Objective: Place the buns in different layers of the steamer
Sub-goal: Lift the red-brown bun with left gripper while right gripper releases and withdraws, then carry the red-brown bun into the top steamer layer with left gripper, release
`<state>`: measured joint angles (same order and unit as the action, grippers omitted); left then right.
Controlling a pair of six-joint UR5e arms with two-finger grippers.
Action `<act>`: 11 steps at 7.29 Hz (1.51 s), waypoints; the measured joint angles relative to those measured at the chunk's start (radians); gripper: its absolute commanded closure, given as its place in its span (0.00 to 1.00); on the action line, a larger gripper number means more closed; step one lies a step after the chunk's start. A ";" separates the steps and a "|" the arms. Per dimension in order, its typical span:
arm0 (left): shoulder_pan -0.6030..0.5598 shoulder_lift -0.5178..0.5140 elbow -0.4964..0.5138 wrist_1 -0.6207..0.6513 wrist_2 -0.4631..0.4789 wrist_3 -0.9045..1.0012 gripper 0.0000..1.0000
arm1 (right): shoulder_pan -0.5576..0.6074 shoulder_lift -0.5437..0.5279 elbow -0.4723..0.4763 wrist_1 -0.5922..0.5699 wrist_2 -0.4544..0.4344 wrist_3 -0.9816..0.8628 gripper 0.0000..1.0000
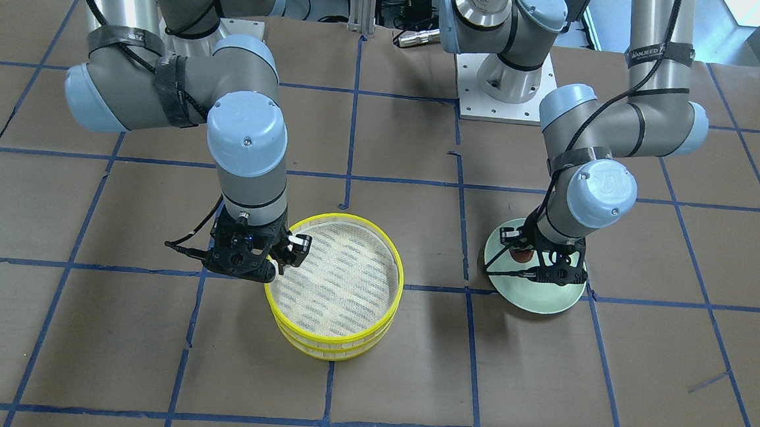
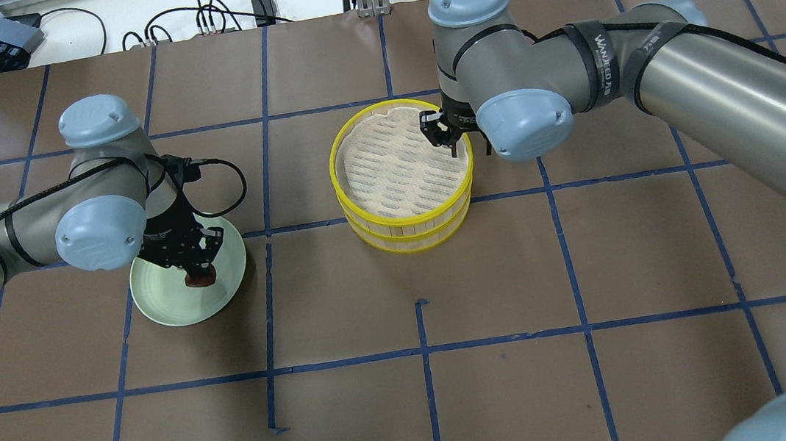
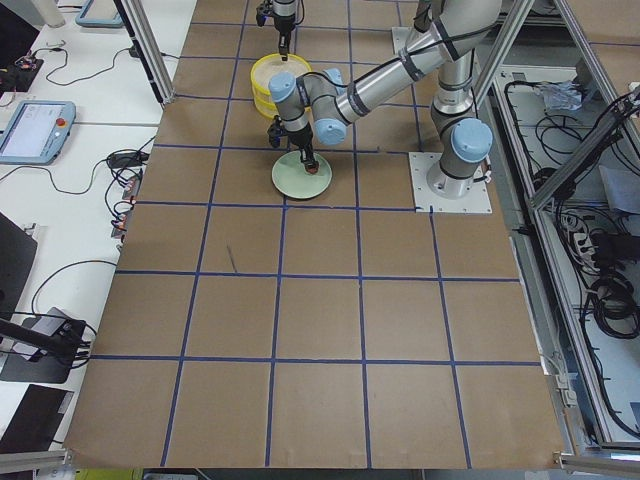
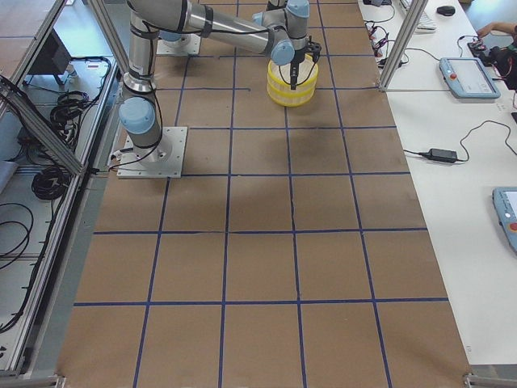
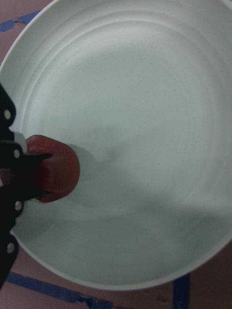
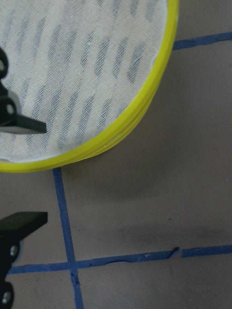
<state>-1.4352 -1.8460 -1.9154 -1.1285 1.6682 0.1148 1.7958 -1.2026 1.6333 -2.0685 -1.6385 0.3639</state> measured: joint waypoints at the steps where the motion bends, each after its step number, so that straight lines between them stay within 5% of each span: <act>1: -0.013 0.028 0.056 -0.023 0.001 0.007 0.99 | -0.031 -0.025 -0.018 0.017 0.000 -0.024 0.14; 4: -0.066 0.108 0.228 -0.205 -0.007 0.046 0.99 | -0.189 -0.137 -0.063 0.130 0.065 -0.234 0.08; 6: -0.159 0.146 0.269 -0.212 -0.060 0.045 0.99 | -0.244 -0.201 -0.141 0.290 0.086 -0.310 0.06; 9: -0.294 0.048 0.268 0.078 -0.222 -0.013 0.96 | -0.227 -0.303 -0.173 0.490 0.075 -0.326 0.00; 10: -0.346 -0.009 0.270 0.199 -0.243 -0.074 0.88 | -0.225 -0.314 -0.156 0.525 0.066 -0.341 0.00; 11: -0.384 -0.055 0.271 0.280 -0.251 -0.123 0.12 | -0.225 -0.321 -0.135 0.536 0.060 -0.360 0.00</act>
<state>-1.8194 -1.9006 -1.6447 -0.8487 1.4168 -0.0080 1.5710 -1.5233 1.4987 -1.5325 -1.5786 0.0034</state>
